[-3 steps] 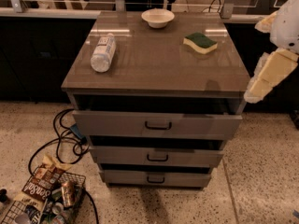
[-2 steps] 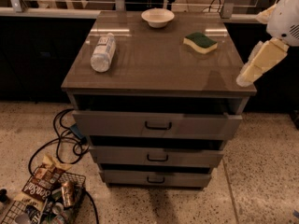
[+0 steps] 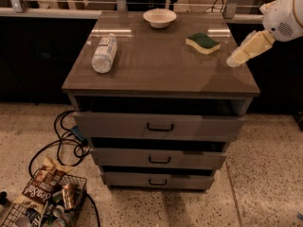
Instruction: Place sponge into paper bowl
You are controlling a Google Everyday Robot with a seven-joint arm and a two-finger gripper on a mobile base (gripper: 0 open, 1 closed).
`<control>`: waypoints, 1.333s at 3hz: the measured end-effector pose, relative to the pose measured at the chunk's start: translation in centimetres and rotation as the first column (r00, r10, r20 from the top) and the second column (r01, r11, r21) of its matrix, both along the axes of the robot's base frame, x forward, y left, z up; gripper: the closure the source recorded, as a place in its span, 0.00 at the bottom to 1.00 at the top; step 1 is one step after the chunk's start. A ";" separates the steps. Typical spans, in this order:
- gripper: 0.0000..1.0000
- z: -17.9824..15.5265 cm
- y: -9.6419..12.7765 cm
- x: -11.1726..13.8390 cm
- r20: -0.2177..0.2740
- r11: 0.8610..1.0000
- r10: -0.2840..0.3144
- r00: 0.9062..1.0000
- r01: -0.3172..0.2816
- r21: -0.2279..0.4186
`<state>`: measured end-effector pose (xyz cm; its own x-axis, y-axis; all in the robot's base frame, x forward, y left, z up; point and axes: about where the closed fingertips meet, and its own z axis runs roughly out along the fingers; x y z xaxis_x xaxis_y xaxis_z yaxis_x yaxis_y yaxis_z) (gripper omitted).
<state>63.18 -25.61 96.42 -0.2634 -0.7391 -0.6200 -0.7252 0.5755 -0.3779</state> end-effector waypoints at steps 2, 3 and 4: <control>0.00 -3.3 -1.2 6.3 0.016 0.972 -0.089 0.996 0.084 0.221; 0.00 -3.3 -1.2 6.3 0.016 0.972 -0.089 0.996 0.084 0.221; 0.00 -4.6 -1.1 7.9 0.001 0.964 -0.093 0.996 0.090 0.252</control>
Offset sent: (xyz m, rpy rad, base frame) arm 0.0900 -0.0198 -0.0474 0.3435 0.0146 -0.1169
